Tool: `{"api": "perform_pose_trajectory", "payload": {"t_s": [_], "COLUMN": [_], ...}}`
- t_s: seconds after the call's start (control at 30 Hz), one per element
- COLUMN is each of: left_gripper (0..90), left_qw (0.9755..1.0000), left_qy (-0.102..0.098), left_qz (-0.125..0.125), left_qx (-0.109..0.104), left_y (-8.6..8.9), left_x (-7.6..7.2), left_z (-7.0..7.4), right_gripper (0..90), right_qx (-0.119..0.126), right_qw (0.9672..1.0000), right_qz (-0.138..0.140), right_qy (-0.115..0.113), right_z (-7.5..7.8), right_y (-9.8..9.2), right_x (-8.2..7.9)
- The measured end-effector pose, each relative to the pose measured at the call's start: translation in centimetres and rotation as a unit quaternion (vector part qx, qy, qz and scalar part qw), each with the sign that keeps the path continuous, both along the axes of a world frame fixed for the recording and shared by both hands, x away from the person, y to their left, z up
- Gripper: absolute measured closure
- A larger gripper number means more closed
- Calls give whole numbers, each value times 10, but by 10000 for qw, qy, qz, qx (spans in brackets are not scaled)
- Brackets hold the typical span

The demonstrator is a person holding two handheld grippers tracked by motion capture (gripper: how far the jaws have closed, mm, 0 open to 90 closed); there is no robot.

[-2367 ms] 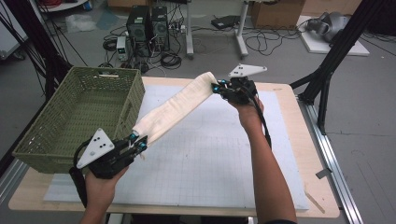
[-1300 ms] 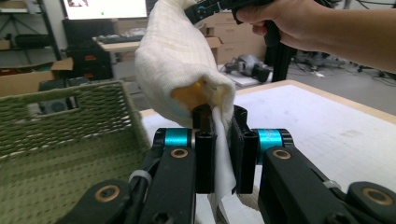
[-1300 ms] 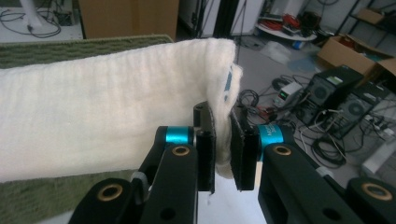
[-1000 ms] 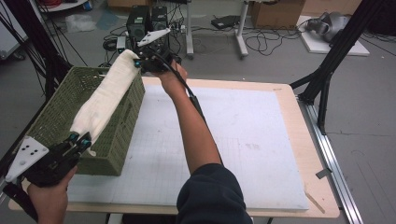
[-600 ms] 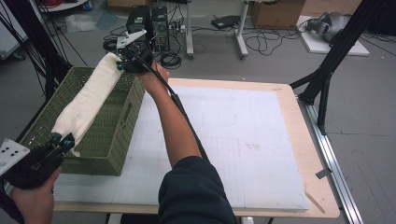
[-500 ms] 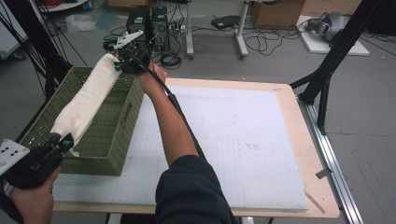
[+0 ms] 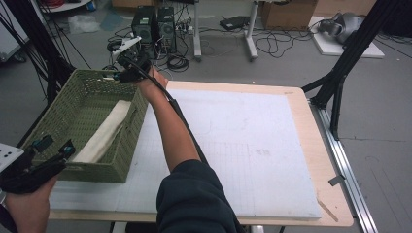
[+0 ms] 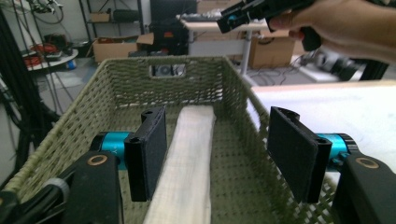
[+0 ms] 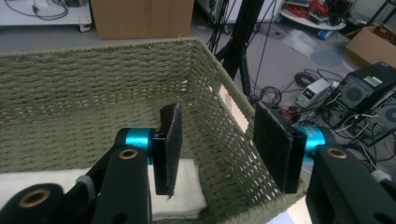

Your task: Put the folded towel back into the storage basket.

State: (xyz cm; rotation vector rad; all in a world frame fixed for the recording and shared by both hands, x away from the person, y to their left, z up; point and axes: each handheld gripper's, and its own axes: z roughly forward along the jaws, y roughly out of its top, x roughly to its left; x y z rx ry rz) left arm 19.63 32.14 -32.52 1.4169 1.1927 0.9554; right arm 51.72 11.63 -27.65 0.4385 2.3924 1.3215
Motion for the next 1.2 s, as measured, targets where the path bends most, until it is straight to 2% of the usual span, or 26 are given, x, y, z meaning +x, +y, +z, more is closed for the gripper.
{"api": "perform_pose_trajectory", "payload": {"t_s": [0.23,0.3,0.37,0.43,0.53,0.6,0.73,0.77,0.83,0.93,1.0,1.13,1.2], "left_gripper": [329,286,228,165,165,165,170,169,169,187,192,195,195], "left_qw": [9999,9993,9985,9984,9974,9958,9946,9938,9908,9845,9823,9785,9771], "left_qy": [-49,-82,-33,22,113,71,-58,-80,-107,-63,-40,-61,-267], "left_qz": [-122,-227,-294,-318,-529,-750,-938,-1029,-1279,-1644,-1747,-1999,-2067], "left_qx": [-103,-269,-465,-474,-484,-524,-452,-412,-435,-607,-681,-503,-429], "left_y": [-2,-3,-5,-9,-18,-24,-39,-43,-51,-63,-72,-88,-97], "left_x": [2,3,5,7,11,12,13,14,16,20,23,29,30], "left_z": [0,1,2,2,2,4,8,8,9,7,6,3,0], "right_gripper": [459,430,399,364,301,259,213,212,211,195,188,188,180], "right_qx": [97,218,259,241,268,309,303,291,362,475,554,621,669], "right_qw": [9999,9997,9996,9996,9994,9991,9985,9984,9981,9970,9960,9948,9937], "right_qz": [55,39,7,-8,-55,-122,-327,-351,-401,-552,-652,-765,-858], "right_qy": [71,86,115,163,216,273,310,321,297,259,276,253,266], "right_z": [15,19,22,24,27,28,26,25,21,17,14,7,4], "right_y": [-34,-47,-61,-75,-98,-113,-143,-148,-163,-188,-203,-235,-252], "right_x": [-8,-11,-15,-20,-28,-35,-50,-54,-63,-78,-88,-106,-114]}}
